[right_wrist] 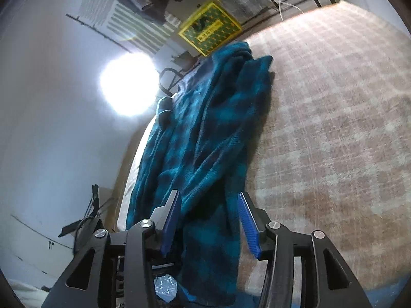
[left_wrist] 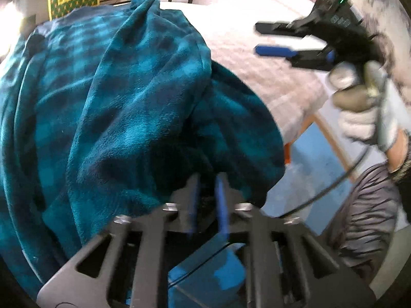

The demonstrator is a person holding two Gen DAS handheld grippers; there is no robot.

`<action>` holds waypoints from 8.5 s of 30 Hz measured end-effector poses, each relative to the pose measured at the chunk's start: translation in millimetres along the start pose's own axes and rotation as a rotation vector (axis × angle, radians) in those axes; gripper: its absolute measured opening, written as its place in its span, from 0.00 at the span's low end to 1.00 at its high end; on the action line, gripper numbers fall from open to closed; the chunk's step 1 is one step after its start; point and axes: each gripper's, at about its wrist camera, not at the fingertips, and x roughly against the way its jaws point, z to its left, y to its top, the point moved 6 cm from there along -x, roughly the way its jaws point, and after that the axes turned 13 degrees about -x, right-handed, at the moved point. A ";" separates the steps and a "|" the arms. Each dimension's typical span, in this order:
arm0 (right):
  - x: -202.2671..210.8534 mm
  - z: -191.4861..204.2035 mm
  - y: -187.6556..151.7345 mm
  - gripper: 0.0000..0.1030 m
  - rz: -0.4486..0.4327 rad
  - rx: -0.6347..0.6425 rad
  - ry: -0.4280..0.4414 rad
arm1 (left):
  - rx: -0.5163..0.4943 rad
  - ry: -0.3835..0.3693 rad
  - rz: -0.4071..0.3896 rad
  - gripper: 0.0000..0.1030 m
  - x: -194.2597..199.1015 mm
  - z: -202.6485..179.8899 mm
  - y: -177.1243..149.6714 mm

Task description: Fold large clothes

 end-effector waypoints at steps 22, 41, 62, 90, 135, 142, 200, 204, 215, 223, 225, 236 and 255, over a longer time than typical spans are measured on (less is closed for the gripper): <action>-67.8 1.0 73.4 0.03 -0.038 0.157 -0.321 | 0.080 -0.293 -0.044 0.03 -14.2 -53.3 32.7; -26.7 49.2 148.7 0.69 -0.084 0.138 -0.156 | 0.044 0.003 -0.105 0.05 17.3 5.7 39.6; -187.7 43.4 271.8 0.02 -0.051 -0.021 -0.317 | 0.054 -0.091 -0.075 0.05 -17.4 26.0 6.8; -188.2 77.1 275.3 0.02 -0.158 0.297 -0.737 | 0.069 -0.155 -0.111 0.05 -13.5 40.5 -3.0; -144.5 -9.5 262.4 0.00 -0.127 0.231 -0.415 | 0.199 -0.054 -0.064 0.05 -51.3 66.2 61.3; -121.3 2.6 280.5 0.61 -0.209 0.202 -0.344 | 0.181 -0.035 -0.091 0.05 -49.0 62.0 55.6; 204.3 11.8 66.3 0.71 -0.511 0.098 -0.127 | -0.314 0.335 -0.046 0.45 -87.1 -92.2 33.8; 172.2 -1.2 73.1 0.71 -0.474 0.037 -0.078 | -0.176 0.225 -0.084 0.13 -73.2 -73.1 38.0; 10.2 -31.8 108.6 0.75 -0.257 -0.114 -0.027 | 0.130 0.000 -0.251 0.09 -6.0 -47.4 40.8; -86.8 -55.1 126.7 0.60 -0.125 -0.240 -0.068 | 0.165 -0.035 -0.289 0.07 2.5 -44.1 41.9; -98.0 -51.4 132.4 0.42 -0.105 -0.234 -0.088 | 0.174 -0.051 -0.295 0.07 2.5 -43.8 39.4; -103.7 20.5 144.9 0.02 -0.145 -0.084 -0.238 | 0.259 -0.134 -0.344 0.04 16.0 -22.9 21.5; -91.6 5.7 162.2 0.69 -0.269 -0.216 -0.189 | 0.328 -0.123 -0.399 0.03 46.1 11.8 -1.7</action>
